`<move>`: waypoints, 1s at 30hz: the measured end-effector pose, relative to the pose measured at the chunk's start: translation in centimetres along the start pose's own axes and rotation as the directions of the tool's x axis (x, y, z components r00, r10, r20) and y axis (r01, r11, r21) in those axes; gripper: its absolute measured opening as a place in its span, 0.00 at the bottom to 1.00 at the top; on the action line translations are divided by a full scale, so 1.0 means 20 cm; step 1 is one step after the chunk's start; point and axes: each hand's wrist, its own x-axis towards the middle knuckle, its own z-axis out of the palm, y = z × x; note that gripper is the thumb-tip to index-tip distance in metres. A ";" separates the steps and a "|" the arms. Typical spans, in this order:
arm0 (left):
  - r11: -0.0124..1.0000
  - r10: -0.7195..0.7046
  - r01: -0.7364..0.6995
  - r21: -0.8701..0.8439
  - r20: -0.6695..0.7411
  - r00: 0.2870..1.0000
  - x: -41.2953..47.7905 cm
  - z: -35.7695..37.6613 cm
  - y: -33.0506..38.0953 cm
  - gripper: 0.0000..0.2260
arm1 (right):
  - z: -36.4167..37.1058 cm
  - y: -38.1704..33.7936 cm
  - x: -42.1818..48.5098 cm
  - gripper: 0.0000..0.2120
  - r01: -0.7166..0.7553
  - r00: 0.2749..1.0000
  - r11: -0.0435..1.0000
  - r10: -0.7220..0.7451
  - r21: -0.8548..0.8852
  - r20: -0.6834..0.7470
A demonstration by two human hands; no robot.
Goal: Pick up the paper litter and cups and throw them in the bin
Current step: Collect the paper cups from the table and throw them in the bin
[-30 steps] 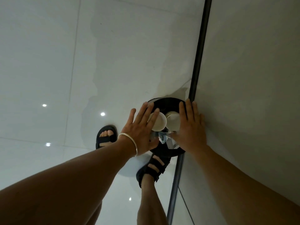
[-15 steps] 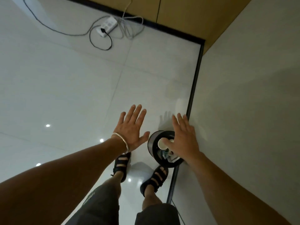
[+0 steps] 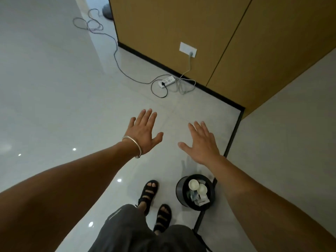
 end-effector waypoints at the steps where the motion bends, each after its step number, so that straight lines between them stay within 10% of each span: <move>1: 0.999 -0.031 0.031 -0.009 -0.005 0.999 -0.07 -0.02 -0.02 0.36 | -0.01 -0.05 -0.02 0.42 0.025 1.000 1.000 -0.025 -0.009 0.008; 11: 0.890 -0.454 0.440 -0.120 -0.156 0.877 -0.89 -0.22 -0.59 0.34 | 0.01 -0.90 -0.12 0.42 0.374 0.927 0.920 -0.364 -0.121 0.092; 30: 0.391 -0.910 0.903 -0.179 -0.221 0.350 -3.03 -0.45 -2.14 0.33 | 0.78 -3.46 -0.75 0.40 0.881 0.473 0.446 -0.827 -0.158 0.305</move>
